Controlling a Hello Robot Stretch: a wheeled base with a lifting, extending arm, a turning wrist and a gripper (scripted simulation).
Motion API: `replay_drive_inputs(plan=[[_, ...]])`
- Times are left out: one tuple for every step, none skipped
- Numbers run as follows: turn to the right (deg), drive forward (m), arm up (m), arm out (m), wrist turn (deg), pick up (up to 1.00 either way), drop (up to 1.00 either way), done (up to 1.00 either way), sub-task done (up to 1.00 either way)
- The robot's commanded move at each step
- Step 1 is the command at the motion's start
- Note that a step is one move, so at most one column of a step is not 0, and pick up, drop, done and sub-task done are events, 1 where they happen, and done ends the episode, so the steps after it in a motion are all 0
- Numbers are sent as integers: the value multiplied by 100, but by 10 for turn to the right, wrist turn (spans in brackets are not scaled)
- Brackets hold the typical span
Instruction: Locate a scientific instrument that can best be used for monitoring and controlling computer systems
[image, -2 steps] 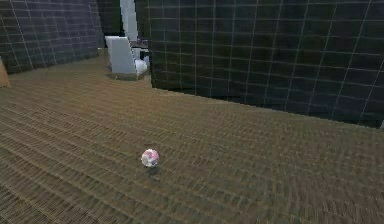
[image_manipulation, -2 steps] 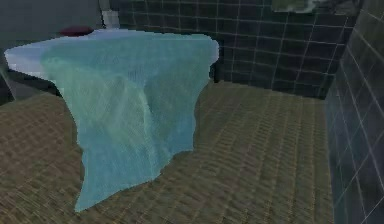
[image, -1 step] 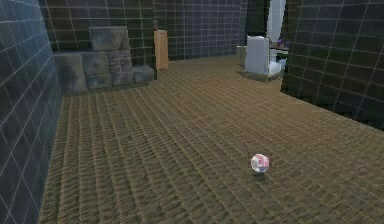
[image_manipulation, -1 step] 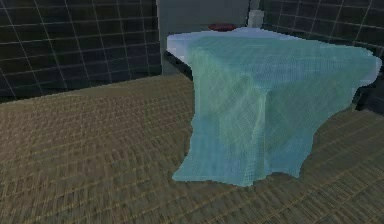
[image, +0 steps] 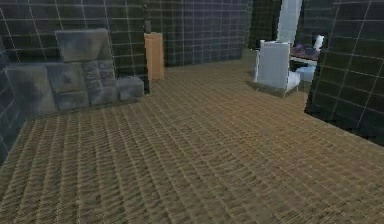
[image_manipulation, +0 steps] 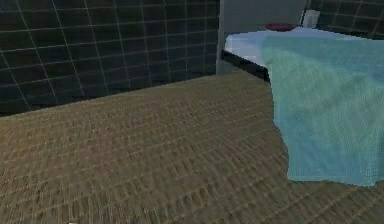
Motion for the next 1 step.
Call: replay_drive_inputs(plan=[[0, 65, 0, 0, 0, 0, 0, 0, 0]])
